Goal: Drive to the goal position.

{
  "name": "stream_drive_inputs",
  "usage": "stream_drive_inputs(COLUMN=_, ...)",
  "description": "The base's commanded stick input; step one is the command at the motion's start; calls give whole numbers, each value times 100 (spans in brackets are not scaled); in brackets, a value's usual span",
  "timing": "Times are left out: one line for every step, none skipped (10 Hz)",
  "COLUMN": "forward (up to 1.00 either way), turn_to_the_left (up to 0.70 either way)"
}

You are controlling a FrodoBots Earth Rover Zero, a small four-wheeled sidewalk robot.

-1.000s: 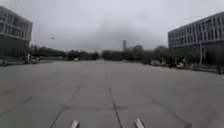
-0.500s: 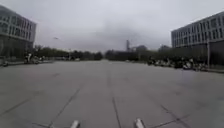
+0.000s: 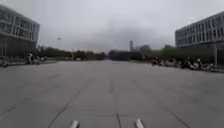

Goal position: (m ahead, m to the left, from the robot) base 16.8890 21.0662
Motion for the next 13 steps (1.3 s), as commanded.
stream_drive_inputs(forward=100, turn_to_the_left=1)
stream_drive_inputs(forward=100, turn_to_the_left=1)
stream_drive_inputs(forward=100, turn_to_the_left=1)
stream_drive_inputs(forward=100, turn_to_the_left=1)
stream_drive_inputs(forward=100, turn_to_the_left=1)
stream_drive_inputs(forward=100, turn_to_the_left=1)
stream_drive_inputs(forward=100, turn_to_the_left=1)
stream_drive_inputs(forward=100, turn_to_the_left=1)
stream_drive_inputs(forward=100, turn_to_the_left=1)
stream_drive_inputs(forward=100, turn_to_the_left=1)
stream_drive_inputs(forward=100, turn_to_the_left=1)
stream_drive_inputs(forward=100, turn_to_the_left=1)
stream_drive_inputs(forward=100, turn_to_the_left=1)
